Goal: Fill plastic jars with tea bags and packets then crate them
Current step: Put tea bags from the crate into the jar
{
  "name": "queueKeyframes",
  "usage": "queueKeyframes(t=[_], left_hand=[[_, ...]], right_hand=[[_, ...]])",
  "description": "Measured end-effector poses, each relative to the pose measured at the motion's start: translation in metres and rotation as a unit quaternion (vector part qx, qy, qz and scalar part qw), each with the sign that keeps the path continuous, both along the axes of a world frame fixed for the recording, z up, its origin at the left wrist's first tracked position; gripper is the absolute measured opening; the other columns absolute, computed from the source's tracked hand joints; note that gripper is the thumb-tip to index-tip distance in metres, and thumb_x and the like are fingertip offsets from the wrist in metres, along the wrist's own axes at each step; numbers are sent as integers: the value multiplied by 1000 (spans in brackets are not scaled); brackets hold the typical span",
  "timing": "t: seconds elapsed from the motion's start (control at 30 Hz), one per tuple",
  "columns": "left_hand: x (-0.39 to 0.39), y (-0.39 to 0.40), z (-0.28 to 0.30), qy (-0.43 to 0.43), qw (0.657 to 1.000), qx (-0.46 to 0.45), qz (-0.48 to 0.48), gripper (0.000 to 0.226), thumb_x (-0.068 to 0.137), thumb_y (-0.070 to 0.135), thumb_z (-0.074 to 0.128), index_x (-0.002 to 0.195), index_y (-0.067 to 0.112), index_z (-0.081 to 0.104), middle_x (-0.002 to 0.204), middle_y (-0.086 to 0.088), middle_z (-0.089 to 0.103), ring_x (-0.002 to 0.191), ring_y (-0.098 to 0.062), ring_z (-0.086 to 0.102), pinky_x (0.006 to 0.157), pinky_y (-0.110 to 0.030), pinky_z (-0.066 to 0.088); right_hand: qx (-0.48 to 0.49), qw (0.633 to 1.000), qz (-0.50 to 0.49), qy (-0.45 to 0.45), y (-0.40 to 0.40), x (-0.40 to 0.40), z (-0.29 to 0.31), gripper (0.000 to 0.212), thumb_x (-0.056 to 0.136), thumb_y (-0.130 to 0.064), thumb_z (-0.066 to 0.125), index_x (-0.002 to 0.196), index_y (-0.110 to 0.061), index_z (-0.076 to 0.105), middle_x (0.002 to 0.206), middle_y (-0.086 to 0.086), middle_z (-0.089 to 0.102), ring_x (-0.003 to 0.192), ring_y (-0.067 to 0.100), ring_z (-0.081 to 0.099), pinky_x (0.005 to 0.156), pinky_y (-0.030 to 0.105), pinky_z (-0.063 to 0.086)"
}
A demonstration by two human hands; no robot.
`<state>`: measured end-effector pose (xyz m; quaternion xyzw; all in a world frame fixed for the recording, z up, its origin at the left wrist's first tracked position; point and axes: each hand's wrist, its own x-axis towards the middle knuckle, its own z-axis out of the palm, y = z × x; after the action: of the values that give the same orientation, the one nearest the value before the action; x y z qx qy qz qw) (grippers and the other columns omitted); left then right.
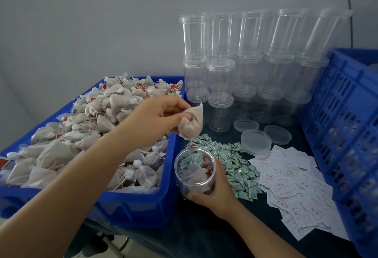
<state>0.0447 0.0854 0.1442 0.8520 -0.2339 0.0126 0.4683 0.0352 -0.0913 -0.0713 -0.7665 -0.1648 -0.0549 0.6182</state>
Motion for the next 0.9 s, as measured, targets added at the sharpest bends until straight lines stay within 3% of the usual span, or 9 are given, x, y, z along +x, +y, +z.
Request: queueKeyframes(t=[0.13,0.27,0.33,0.43,0.63,0.7,0.9], left_hand=[[-7,-12,-15,36,999,22,-35,14,87,14,63,92,27,65,89,9,72,84,-6,69,73,-22,57],[-8,-19,-37,16,993,109,-38,13,89,20,63,93,31,65,85,13,70,80,2,65,77,-18,54],[-8,-19,-46,-11,988,153,-34,11,89,21,63,97,27,67,84,14,69,78,4,63,76,-15,52],[-7,-20,-55,-73,966,245,-30,13,92,24,59,102,22,66,87,11,68,79,-3,62,77,-24,51],[-9,-24,-64,-152,911,383,-31,17,94,27,49,102,25,63,88,10,62,82,-11,56,74,-29,47],[-9,-27,-64,-156,898,410,-43,14,94,26,47,93,24,61,85,8,58,81,-12,53,73,-29,45],[-13,-40,-64,-134,872,467,-57,19,95,26,46,102,20,63,94,2,62,90,-17,58,79,-36,49]], right_hand=[[1,1000,0,3,1,1,-2,94,55,-50,90,132,-60,36,120,-27,45,118,1,53,92,26,53],[14,1000,0,-5,2,2,-1,91,57,-44,93,132,-50,42,129,-6,50,118,13,58,93,38,55],[15,1000,-6,-11,2,2,0,86,57,-41,92,128,-52,44,127,-4,51,117,14,58,93,37,55],[16,1000,-11,-15,3,3,-1,85,57,-39,91,127,-50,45,126,-3,51,116,13,58,92,33,54],[23,1000,-3,7,2,4,-6,97,58,-38,93,139,-42,39,134,0,49,121,16,58,96,42,54],[23,1000,-3,12,2,4,-6,99,57,-40,93,139,-42,39,135,1,49,121,16,58,95,46,55],[24,1000,4,18,1,3,-5,99,54,-40,93,136,-50,38,136,-4,48,122,12,57,95,42,55]])
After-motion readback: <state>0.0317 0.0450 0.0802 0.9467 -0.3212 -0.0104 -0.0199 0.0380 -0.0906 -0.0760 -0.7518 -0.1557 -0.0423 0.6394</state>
